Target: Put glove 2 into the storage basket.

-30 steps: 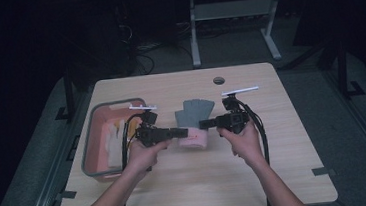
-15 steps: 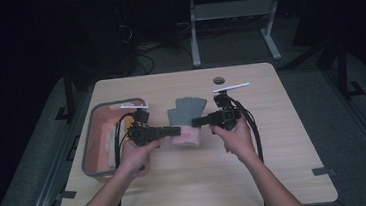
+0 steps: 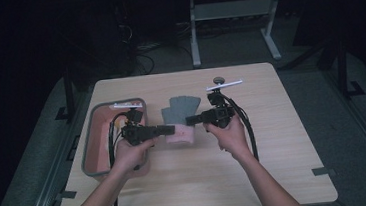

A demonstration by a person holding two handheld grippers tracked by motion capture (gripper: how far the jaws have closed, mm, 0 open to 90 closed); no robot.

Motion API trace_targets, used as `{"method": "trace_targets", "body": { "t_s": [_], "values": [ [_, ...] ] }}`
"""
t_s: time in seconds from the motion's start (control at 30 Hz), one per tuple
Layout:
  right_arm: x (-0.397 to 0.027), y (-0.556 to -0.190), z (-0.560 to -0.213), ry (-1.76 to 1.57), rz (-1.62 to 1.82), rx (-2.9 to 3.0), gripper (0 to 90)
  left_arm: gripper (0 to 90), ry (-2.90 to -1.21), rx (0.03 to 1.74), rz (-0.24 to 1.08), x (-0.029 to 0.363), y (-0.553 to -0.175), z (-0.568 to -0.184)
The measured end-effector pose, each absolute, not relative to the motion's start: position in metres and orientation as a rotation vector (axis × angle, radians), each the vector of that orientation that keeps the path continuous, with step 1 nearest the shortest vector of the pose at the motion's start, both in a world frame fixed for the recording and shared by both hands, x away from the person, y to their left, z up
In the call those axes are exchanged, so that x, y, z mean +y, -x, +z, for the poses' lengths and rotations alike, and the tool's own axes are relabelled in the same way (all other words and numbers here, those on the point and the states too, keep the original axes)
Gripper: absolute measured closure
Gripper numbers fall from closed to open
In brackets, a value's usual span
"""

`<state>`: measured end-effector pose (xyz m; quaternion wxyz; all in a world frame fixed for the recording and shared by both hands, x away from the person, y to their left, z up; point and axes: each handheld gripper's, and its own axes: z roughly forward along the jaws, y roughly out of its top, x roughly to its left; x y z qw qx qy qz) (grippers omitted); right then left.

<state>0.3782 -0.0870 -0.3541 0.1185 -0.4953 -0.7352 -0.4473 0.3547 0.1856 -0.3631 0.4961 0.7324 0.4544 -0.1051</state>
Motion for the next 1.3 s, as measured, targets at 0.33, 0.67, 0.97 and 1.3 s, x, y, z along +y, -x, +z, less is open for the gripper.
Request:
{"method": "trace_targets", "body": {
  "t_s": [0.33, 0.67, 0.97, 1.3],
  "values": [
    [-0.074, -0.382, -0.348, 1.424, -1.304, -2.173, 77.3, 66.2, -1.764, 1.11, -0.24, 0.198, -0.355, -0.359],
    [-0.058, -0.388, -0.346, 1.386, -1.314, -2.171, 77.2, 66.4, -1.756, 1.119, -0.212, 0.216, -0.353, -0.355],
    [-0.042, -0.391, -0.344, 1.353, -1.301, -2.186, 77.0, 66.4, -1.75, 1.141, -0.205, 0.231, -0.351, -0.351],
    [-0.029, -0.395, -0.342, 1.318, -1.29, -2.193, 76.8, 66.4, -1.736, 1.155, -0.202, 0.245, -0.35, -0.352]
  ]
}}
